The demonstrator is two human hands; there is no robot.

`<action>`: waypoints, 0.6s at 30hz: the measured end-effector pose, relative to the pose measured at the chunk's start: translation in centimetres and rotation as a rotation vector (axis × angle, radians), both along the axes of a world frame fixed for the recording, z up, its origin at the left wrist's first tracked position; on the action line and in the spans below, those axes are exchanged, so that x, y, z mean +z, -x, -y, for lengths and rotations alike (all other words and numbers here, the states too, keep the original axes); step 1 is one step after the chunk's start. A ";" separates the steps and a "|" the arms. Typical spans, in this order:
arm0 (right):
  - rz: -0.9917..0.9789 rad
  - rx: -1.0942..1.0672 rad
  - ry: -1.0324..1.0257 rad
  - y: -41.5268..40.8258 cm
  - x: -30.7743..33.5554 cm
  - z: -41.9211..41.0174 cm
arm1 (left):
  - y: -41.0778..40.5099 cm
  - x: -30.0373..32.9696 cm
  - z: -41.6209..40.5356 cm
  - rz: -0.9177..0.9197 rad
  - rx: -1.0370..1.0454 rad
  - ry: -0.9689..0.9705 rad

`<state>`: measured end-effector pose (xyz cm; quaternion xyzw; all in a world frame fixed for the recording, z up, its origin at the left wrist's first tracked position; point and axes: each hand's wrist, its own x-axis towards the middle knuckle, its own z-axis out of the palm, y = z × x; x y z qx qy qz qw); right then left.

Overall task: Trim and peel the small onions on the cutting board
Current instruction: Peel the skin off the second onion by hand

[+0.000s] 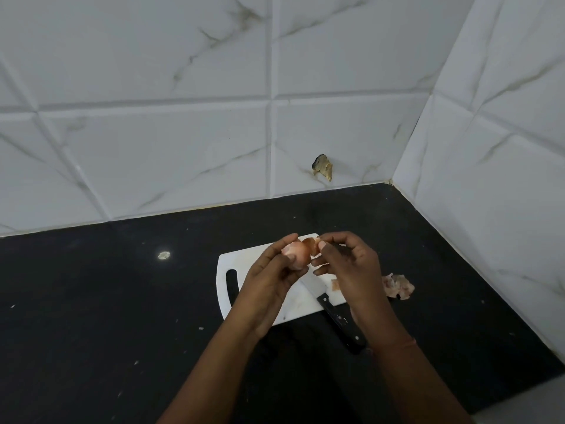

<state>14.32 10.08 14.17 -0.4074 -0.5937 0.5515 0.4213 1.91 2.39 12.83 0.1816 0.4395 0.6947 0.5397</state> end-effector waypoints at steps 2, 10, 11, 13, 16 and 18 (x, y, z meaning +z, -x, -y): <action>-0.054 0.020 0.045 0.0 0.2 0.1 | -0.2 0.1 0.0 0.089 0.016 0.003; -0.166 -0.096 0.186 -1.0 0.2 -1.4 | 0.1 0.2 -0.1 0.501 -0.015 0.109; -0.139 -0.125 0.172 -1.2 0.0 -1.8 | 0.1 0.2 -0.1 0.512 -0.028 0.114; -0.049 -0.191 0.129 -1.9 -0.7 -2.8 | 0.3 0.1 0.0 0.506 -0.054 0.120; 0.180 -0.259 -0.008 -2.9 -2.2 -4.3 | 0.5 -0.1 0.0 0.444 -0.068 0.140; 0.448 -0.185 -0.098 -3.6 -2.9 -5.0 | 0.5 -0.2 -0.1 0.424 -0.066 0.138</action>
